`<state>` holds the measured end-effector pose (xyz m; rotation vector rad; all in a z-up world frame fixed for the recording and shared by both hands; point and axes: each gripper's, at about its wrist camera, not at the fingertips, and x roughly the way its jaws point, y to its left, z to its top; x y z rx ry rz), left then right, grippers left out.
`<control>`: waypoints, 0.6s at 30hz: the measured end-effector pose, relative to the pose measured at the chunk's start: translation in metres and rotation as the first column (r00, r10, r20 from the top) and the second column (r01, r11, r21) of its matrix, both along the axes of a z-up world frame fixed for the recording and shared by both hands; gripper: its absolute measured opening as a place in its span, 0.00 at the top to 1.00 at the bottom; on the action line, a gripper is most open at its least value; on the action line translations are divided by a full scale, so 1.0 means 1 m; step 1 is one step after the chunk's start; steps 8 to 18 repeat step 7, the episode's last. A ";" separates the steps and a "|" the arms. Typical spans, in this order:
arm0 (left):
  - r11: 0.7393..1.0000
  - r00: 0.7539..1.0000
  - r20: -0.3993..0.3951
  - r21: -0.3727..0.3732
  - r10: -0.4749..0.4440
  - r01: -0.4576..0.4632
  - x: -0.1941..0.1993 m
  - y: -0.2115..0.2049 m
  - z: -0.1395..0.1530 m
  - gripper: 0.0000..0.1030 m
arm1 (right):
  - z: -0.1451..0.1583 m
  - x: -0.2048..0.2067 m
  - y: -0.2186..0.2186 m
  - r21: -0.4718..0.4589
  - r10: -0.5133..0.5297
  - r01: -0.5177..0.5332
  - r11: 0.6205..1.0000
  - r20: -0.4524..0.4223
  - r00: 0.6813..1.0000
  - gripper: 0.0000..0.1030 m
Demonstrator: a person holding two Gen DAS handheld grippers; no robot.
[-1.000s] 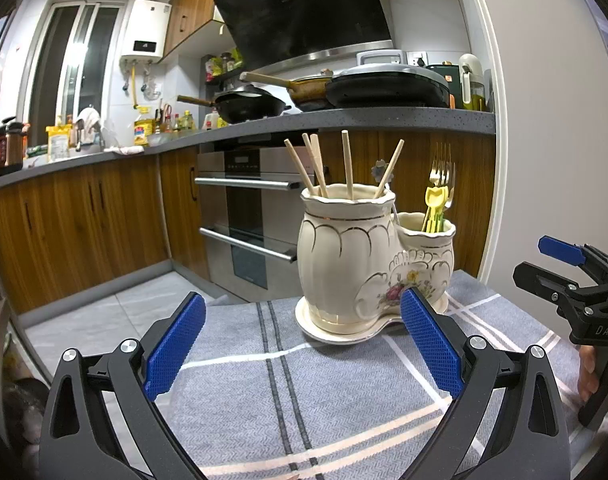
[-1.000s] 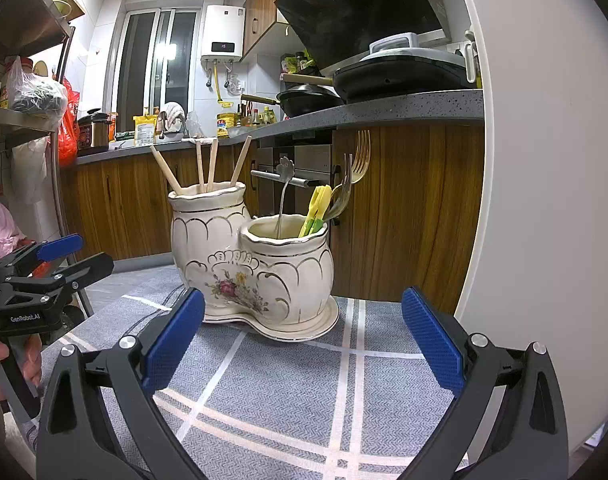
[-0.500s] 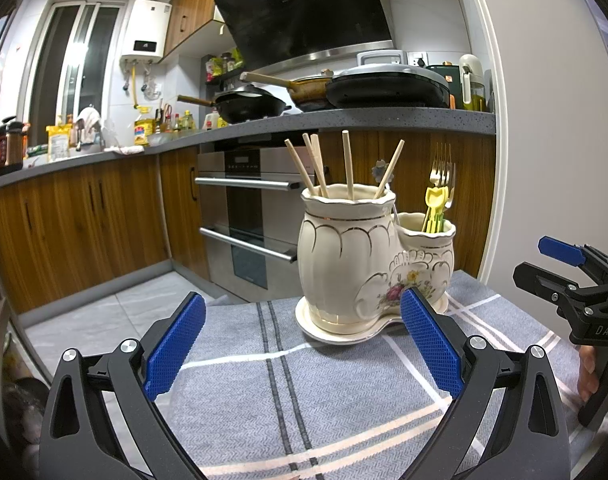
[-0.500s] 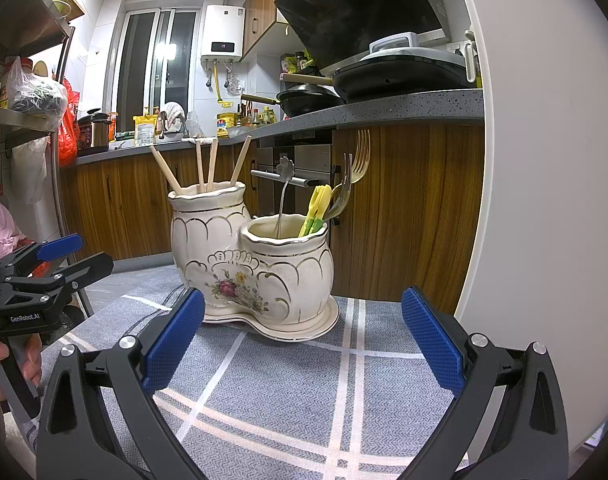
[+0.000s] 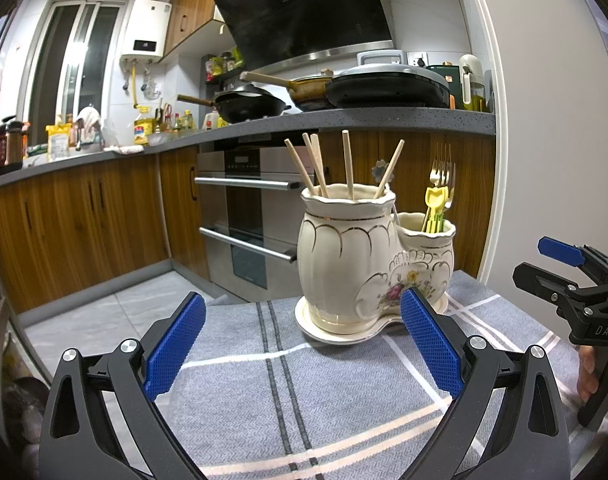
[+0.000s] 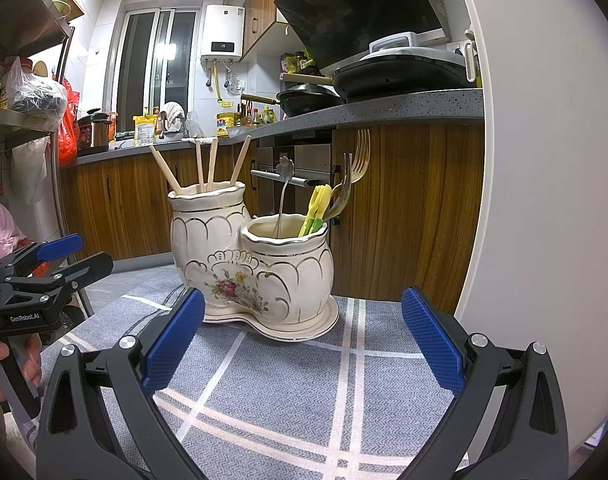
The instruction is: Organize utensils
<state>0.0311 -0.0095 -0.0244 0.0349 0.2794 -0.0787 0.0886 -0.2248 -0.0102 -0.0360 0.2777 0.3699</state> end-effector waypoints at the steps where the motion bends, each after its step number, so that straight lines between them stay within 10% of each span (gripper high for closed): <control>1: 1.000 1.000 0.000 0.000 0.000 0.000 0.000 0.000 0.000 0.06 | 0.000 0.000 0.000 0.000 0.000 0.000 1.000 0.000 1.000 0.05; 18: 1.000 1.000 0.000 0.000 0.000 0.000 0.000 0.000 0.000 0.06 | 0.000 0.000 0.000 0.000 0.000 0.000 1.000 0.000 1.000 0.05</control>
